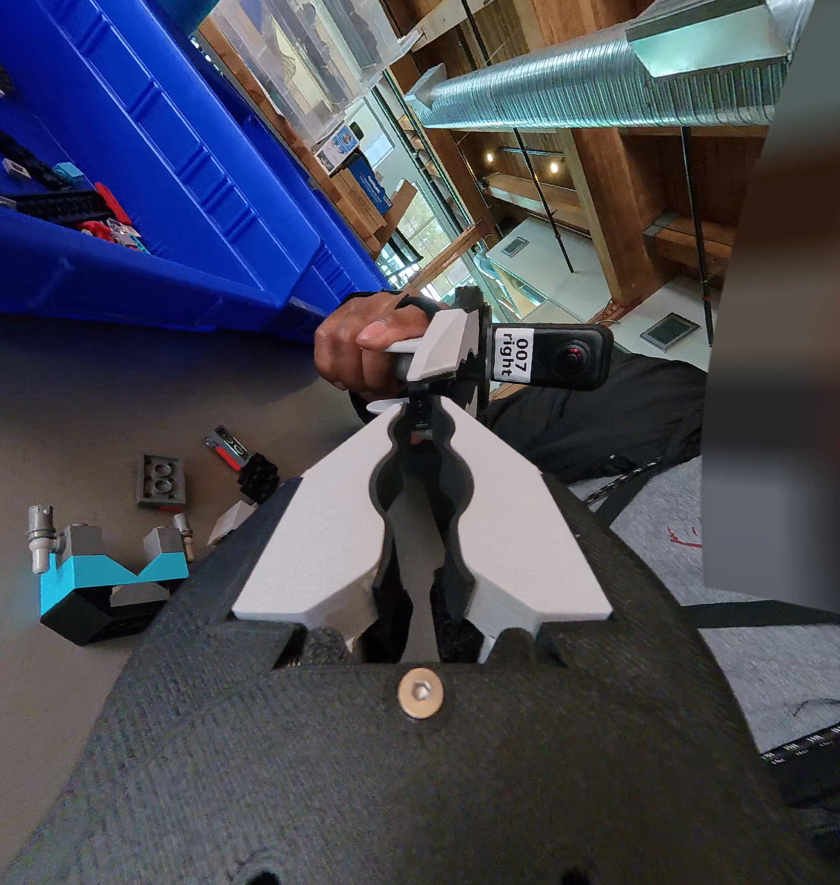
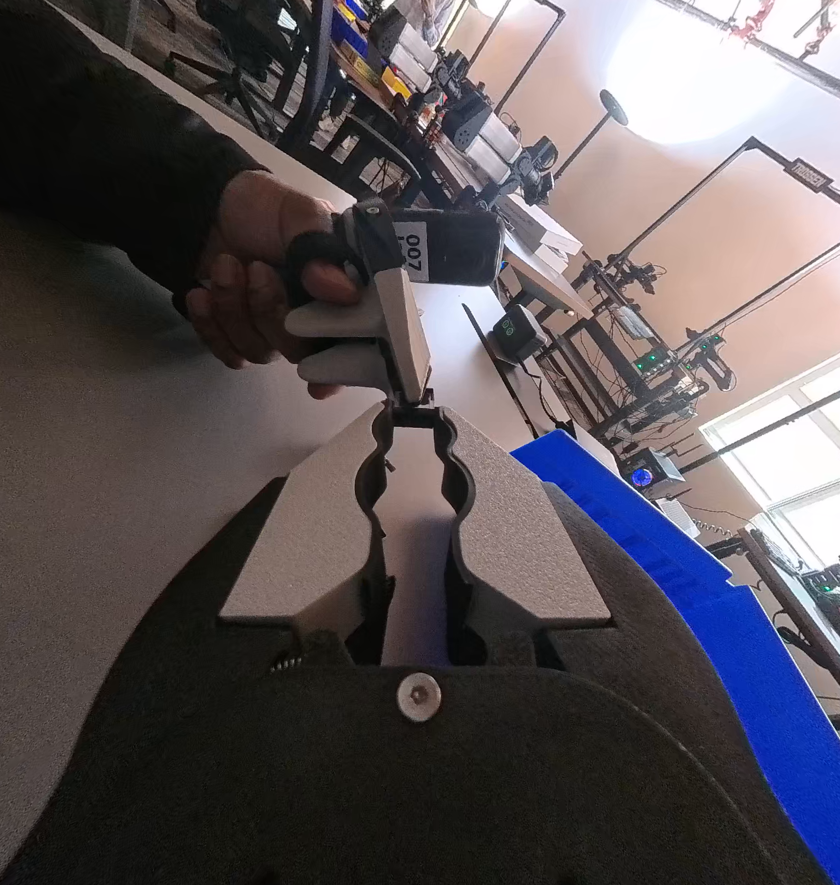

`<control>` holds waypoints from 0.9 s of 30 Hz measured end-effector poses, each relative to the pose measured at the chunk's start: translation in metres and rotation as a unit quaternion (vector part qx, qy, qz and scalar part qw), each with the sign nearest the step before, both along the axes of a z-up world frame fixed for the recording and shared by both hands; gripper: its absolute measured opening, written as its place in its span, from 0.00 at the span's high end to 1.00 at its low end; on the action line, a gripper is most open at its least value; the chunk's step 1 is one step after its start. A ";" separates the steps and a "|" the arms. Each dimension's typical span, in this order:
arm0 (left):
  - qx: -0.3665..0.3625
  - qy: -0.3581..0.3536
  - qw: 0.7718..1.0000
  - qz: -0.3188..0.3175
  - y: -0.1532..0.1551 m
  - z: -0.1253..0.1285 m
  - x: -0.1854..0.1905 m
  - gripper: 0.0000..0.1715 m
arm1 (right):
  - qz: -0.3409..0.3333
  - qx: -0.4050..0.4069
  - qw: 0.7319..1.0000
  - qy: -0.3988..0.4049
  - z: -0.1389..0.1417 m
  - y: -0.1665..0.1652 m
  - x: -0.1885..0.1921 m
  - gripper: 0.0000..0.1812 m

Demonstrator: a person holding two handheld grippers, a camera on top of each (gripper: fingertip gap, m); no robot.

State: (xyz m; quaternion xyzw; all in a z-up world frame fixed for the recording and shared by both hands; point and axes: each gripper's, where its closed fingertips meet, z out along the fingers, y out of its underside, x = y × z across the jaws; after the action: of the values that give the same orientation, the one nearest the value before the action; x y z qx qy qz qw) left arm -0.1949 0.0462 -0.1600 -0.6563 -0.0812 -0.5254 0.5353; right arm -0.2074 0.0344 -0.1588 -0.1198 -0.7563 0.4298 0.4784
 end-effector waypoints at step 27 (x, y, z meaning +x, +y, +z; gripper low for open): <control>0.008 -0.009 1.000 -0.011 -0.002 0.005 0.002 0.95 | 0.006 0.016 1.000 0.021 0.006 0.001 0.004 0.91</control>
State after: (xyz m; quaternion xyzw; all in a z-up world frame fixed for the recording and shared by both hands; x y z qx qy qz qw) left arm -0.1930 0.0443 -0.1550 -0.6481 -0.0739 -0.5379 0.5341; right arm -0.2037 0.0350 -0.1533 -0.0986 -0.7536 0.4226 0.4937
